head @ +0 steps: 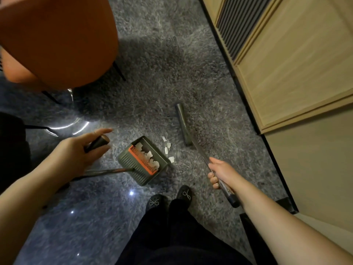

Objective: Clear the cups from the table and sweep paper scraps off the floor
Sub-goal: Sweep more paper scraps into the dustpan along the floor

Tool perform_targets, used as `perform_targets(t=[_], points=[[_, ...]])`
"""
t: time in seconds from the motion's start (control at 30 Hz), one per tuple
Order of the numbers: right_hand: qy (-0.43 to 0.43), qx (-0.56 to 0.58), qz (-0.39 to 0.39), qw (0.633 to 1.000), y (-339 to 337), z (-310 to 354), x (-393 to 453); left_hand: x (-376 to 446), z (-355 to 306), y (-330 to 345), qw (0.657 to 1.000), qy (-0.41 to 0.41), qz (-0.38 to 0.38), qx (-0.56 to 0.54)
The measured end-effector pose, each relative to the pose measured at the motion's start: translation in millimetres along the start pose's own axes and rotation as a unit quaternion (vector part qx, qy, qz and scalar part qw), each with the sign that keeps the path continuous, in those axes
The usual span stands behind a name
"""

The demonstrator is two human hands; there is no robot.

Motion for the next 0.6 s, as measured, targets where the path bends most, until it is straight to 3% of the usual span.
perform_targets(t=[0.23, 0.43, 0.6], points=[[0.041, -0.021, -0.037, 0.998, 13, 11, 26, 43, 23, 15, 0.996, 0.014, 0.065, 0.068], [0.044, -0.057, -0.009, 0.997, 45, -20, 25, 57, 41, 16, 0.995, -0.007, 0.084, 0.055], [0.061, -0.09, 0.019, 0.994, 79, -65, 13, 45, 41, 22, 0.993, 0.021, 0.092, 0.065]])
Point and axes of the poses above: each hand's wrist, its own x-axis towards the middle knuckle, its own y-axis out of the palm, z = x × y, the point moved 8 cm from there along x, towards the middle knuckle, and after that the axes turned 12 degrees about x, right-handed, at the moved point
